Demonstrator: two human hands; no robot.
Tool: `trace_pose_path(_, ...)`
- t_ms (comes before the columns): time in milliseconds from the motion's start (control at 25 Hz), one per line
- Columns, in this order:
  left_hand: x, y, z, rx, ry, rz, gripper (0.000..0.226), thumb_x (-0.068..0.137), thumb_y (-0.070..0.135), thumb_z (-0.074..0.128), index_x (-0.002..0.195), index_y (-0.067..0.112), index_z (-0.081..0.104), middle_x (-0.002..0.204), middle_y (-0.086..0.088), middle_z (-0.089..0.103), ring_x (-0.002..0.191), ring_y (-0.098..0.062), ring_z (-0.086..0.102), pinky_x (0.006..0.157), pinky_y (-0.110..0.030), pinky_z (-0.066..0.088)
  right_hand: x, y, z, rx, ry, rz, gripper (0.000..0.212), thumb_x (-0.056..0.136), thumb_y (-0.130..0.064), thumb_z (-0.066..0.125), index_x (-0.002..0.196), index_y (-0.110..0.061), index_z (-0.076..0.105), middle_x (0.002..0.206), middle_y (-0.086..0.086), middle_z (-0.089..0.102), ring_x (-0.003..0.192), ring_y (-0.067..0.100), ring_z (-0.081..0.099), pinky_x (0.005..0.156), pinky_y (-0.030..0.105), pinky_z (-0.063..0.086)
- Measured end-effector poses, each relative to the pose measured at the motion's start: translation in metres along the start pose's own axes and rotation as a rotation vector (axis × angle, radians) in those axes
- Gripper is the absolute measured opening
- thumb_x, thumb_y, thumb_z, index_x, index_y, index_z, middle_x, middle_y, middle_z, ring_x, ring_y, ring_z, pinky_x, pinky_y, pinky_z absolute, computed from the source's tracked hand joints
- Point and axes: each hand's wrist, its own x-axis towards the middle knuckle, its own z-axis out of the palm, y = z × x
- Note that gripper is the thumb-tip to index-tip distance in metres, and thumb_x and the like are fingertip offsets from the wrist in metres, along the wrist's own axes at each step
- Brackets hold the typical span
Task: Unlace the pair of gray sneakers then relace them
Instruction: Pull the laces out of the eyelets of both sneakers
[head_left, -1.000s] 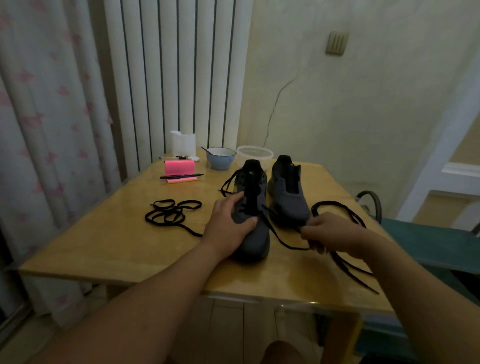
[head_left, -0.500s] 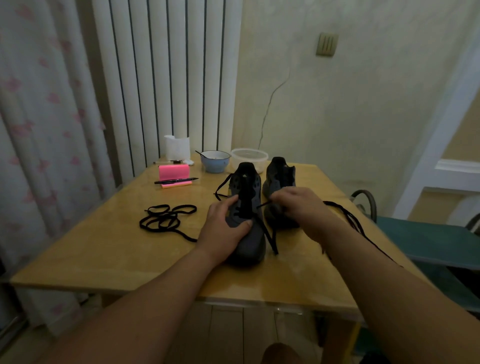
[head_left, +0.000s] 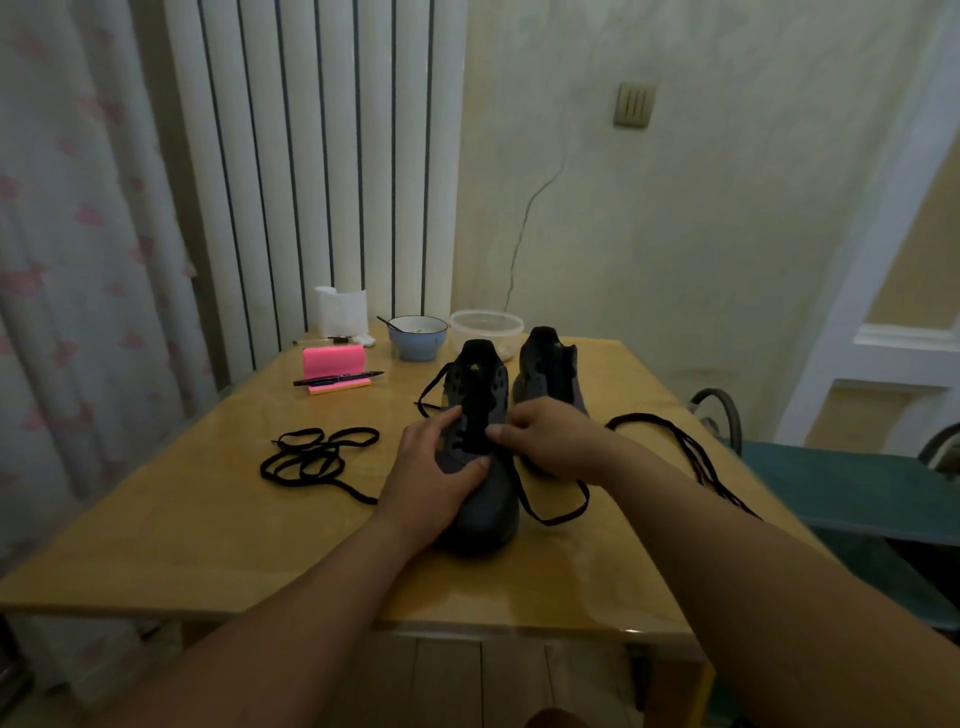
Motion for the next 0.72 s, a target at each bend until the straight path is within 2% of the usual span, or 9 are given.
trace_pose_path(80, 0.000, 0.000, 0.000, -0.004, -0.002, -0.001, 0.073, 0.092, 0.034, 0.079, 0.154, 0.035, 0.042, 0.140, 0.010, 0.036, 0.127, -0.001, 0.038, 0.104, -0.023, 0.038, -0.006, -0.002, -0.007, 0.259, 0.088, 0.017, 0.027, 0.104, -0.034, 0.060, 0.086, -0.016, 0.070, 0.082, 0.004, 0.064, 0.077, 0.019, 0.060, 0.069, 0.033, 0.046)
trace_pose_path(160, 0.000, 0.000, -0.001, 0.005, -0.002, -0.004, 0.073, 0.092, 0.037, 0.079, 0.155, 0.036, 0.042, 0.141, 0.011, 0.035, 0.128, -0.001, 0.037, 0.106, -0.024, 0.037, -0.013, 0.002, -0.018, 0.822, 0.285, 0.083, 0.024, 0.102, -0.025, 0.056, 0.084, -0.015, 0.067, 0.080, 0.003, 0.064, 0.076, 0.019, 0.060, 0.067, 0.031, 0.046)
trace_pose_path(200, 0.000, 0.000, -0.002, 0.006, -0.003, -0.005, 0.074, 0.092, 0.037, 0.079, 0.155, 0.036, 0.042, 0.141, 0.012, 0.035, 0.128, -0.001, 0.036, 0.105, -0.024, 0.037, -0.016, 0.006, -0.021, 1.123, 0.312, 0.090, 0.023, 0.101, -0.022, 0.053, 0.082, -0.013, 0.064, 0.077, 0.004, 0.064, 0.076, 0.020, 0.062, 0.067, 0.032, 0.048)
trace_pose_path(240, 0.000, 0.000, -0.002, 0.005, -0.005, -0.009, 0.074, 0.092, 0.037, 0.079, 0.155, 0.035, 0.041, 0.141, 0.012, 0.035, 0.128, -0.001, 0.036, 0.105, -0.024, 0.037, -0.018, 0.011, -0.023, 1.281, 0.306, 0.096, 0.024, 0.101, -0.021, 0.052, 0.080, -0.012, 0.060, 0.073, 0.005, 0.061, 0.072, 0.020, 0.063, 0.066, 0.033, 0.050)
trace_pose_path(280, -0.001, 0.001, -0.002, 0.001, -0.009, -0.011, 0.074, 0.092, 0.037, 0.079, 0.155, 0.035, 0.041, 0.141, 0.011, 0.035, 0.128, -0.001, 0.036, 0.105, -0.024, 0.037, -0.018, 0.015, -0.025, 1.230, 0.294, 0.132, 0.024, 0.102, -0.022, 0.052, 0.080, -0.012, 0.056, 0.071, 0.005, 0.057, 0.066, 0.020, 0.062, 0.064, 0.034, 0.052)
trace_pose_path(400, -0.003, 0.002, -0.001, -0.021, -0.009, -0.002, 0.073, 0.092, 0.036, 0.078, 0.155, 0.034, 0.041, 0.141, 0.011, 0.037, 0.127, -0.001, 0.038, 0.105, -0.024, 0.040, -0.015, 0.026, -0.007, 0.214, 0.267, 0.228, 0.033, 0.099, -0.045, 0.065, 0.096, -0.013, 0.059, 0.083, 0.009, 0.067, 0.071, 0.023, 0.069, 0.067, 0.039, 0.057)
trace_pose_path(440, -0.003, 0.003, -0.001, -0.022, -0.005, 0.001, 0.071, 0.093, 0.036, 0.077, 0.154, 0.033, 0.041, 0.140, 0.012, 0.038, 0.127, -0.001, 0.040, 0.105, -0.024, 0.041, -0.012, 0.024, 0.002, 0.046, 0.298, 0.196, 0.038, 0.096, -0.054, 0.066, 0.098, -0.017, 0.058, 0.088, 0.007, 0.068, 0.078, 0.023, 0.068, 0.070, 0.040, 0.057)
trace_pose_path(600, -0.003, 0.002, 0.003, 0.060, 0.085, 0.039, 0.040, 0.105, 0.031, 0.060, 0.143, 0.024, 0.050, 0.134, 0.008, 0.048, 0.123, -0.007, 0.048, 0.100, -0.028, 0.045, 0.004, -0.003, 0.021, -0.124, 0.408, 0.033, 0.027, 0.101, -0.049, 0.058, 0.094, -0.023, 0.057, 0.085, -0.002, 0.062, 0.078, 0.015, 0.060, 0.072, 0.040, 0.055)
trace_pose_path(720, 0.003, 0.007, 0.000, 0.119, 0.173, 0.048, 0.009, 0.108, 0.028, 0.052, 0.109, 0.023, 0.059, 0.110, 0.005, 0.055, 0.106, -0.018, 0.055, 0.085, -0.034, 0.048, 0.019, -0.004, 0.025, -0.029, 0.298, 0.103, 0.027, 0.101, -0.045, 0.060, 0.092, -0.020, 0.055, 0.086, 0.000, 0.062, 0.077, 0.015, 0.058, 0.068, 0.036, 0.048)
